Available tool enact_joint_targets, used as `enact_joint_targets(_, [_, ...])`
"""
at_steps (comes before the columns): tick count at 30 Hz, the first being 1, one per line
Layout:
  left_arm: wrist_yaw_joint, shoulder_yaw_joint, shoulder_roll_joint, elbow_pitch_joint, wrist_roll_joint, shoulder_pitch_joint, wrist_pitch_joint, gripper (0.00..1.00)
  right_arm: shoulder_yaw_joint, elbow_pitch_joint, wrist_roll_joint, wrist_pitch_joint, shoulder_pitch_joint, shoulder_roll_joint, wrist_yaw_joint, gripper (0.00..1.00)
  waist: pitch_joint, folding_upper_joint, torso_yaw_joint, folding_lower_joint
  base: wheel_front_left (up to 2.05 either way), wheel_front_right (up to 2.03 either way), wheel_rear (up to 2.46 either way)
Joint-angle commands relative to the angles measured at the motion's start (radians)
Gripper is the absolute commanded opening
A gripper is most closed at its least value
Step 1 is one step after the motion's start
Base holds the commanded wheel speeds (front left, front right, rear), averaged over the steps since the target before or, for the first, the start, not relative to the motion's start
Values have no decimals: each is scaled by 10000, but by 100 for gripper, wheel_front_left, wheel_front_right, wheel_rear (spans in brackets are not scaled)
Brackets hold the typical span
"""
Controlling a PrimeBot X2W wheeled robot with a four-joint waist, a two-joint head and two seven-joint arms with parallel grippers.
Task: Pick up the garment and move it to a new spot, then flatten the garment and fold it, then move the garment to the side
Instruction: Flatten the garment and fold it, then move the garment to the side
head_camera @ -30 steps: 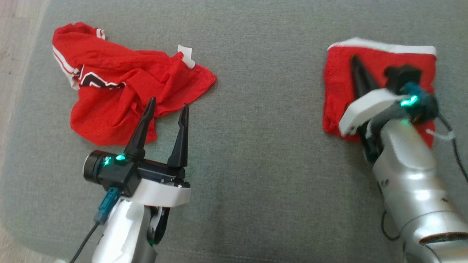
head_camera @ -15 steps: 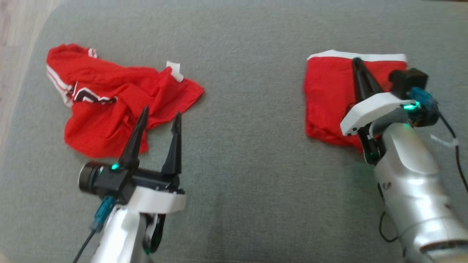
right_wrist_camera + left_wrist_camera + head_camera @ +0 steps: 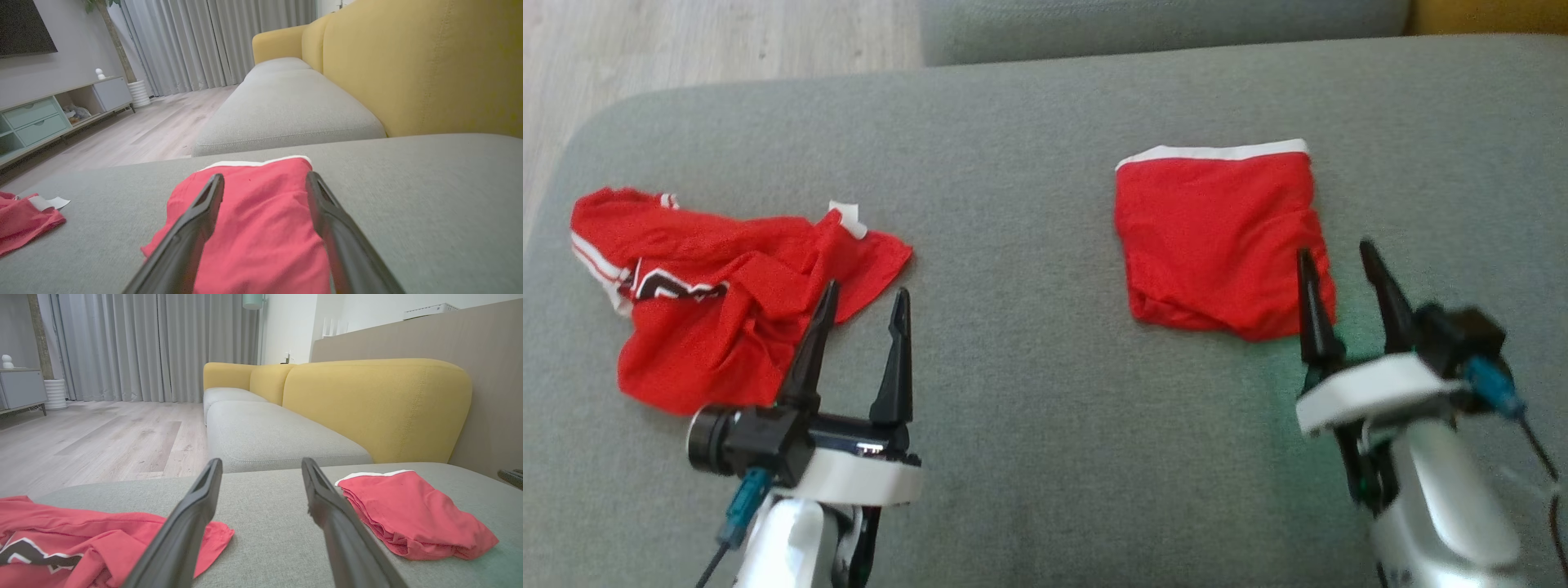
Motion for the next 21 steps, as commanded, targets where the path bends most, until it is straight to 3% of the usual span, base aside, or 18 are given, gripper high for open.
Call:
enact_joint_targets(1, [31, 345, 35, -263, 44, -72, -49, 100, 233, -638, 66, -109, 285, 122, -17, 100, -147, 0, -132, 1, 0, 0, 0])
enact_joint_targets(11, [40, 229, 34, -195, -12, -36, -49, 100, 186, -1105, -13, 14, 718, 122, -17, 100, -117, 0, -111, 1, 0, 0, 0])
enact_joint_targets(21, [-2, -23, 34, -229, -46, -491, -49, 100, -942, -509, -39, 1251, -662, 122, -17, 100, 779, 0, 532, 1, 0, 0, 0])
